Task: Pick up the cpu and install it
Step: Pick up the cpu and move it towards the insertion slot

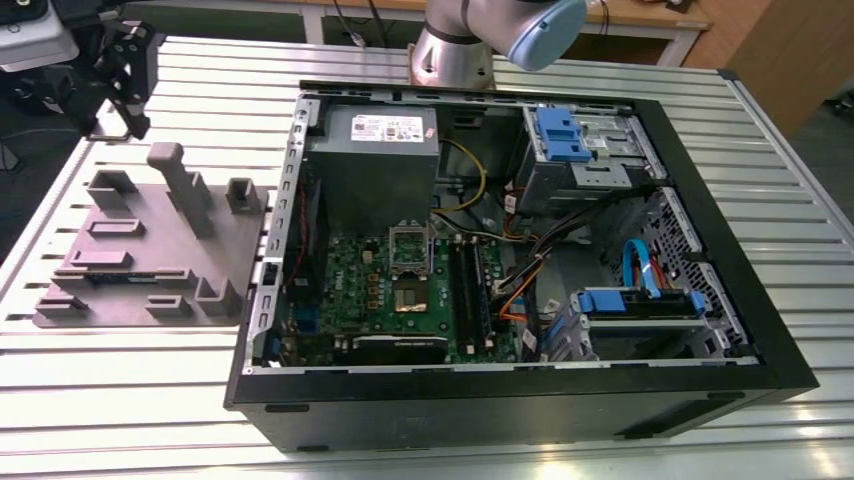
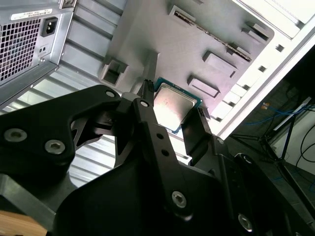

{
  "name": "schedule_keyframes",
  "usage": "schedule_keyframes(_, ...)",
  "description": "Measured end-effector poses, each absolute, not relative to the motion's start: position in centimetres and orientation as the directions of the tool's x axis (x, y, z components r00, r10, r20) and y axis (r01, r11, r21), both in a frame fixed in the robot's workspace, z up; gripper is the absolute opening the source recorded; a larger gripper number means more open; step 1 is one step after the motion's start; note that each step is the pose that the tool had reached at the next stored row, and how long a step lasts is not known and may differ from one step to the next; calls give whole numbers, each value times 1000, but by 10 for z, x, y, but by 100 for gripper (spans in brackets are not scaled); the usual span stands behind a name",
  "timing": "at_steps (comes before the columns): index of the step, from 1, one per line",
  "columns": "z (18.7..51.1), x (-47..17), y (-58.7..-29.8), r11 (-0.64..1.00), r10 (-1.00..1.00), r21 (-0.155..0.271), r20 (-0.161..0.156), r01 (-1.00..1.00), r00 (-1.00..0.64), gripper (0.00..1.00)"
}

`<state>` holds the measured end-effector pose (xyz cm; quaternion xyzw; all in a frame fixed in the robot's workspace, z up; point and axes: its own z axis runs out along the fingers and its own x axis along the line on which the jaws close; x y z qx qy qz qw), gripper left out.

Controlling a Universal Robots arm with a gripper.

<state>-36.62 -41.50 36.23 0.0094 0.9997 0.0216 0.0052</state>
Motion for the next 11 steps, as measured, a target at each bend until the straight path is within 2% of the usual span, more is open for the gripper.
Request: schedule_keyframes(11,362,-364,-415,999,19,43,-10,19,-1000,47)
